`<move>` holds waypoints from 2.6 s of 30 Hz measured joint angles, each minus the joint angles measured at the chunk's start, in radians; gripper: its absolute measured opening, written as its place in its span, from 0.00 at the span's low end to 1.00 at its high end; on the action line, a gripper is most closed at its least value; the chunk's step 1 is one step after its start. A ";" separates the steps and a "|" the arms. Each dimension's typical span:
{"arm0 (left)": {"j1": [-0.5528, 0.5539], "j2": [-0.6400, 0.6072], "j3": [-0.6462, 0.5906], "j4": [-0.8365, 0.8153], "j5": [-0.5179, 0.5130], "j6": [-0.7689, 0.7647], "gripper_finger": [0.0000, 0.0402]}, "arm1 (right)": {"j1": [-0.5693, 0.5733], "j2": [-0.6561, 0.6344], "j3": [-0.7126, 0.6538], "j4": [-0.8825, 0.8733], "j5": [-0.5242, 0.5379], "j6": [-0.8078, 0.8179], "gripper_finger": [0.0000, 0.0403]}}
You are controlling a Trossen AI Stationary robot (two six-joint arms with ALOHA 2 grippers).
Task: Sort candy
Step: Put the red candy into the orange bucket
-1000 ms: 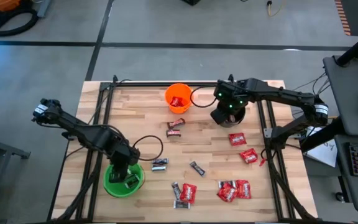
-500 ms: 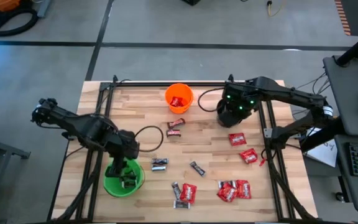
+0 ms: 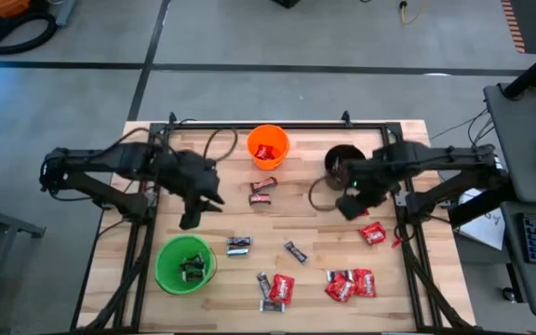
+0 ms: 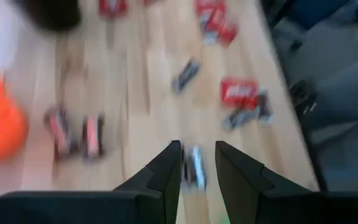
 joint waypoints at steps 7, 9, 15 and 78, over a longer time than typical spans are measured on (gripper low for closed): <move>0.062 -0.001 0.000 0.224 0.083 0.096 0.19 | 0.084 0.018 -0.096 0.023 -0.001 0.086 0.46; 0.075 0.008 -0.003 0.279 0.083 0.101 0.19 | 0.092 0.018 -0.147 0.041 -0.011 0.099 0.46; 0.090 0.039 -0.005 0.329 0.068 0.090 0.19 | 0.103 0.019 -0.330 0.092 -0.011 0.134 0.46; 0.143 0.053 -0.052 0.367 0.094 0.019 0.19 | 0.044 -0.009 -0.435 0.729 0.017 -0.149 0.06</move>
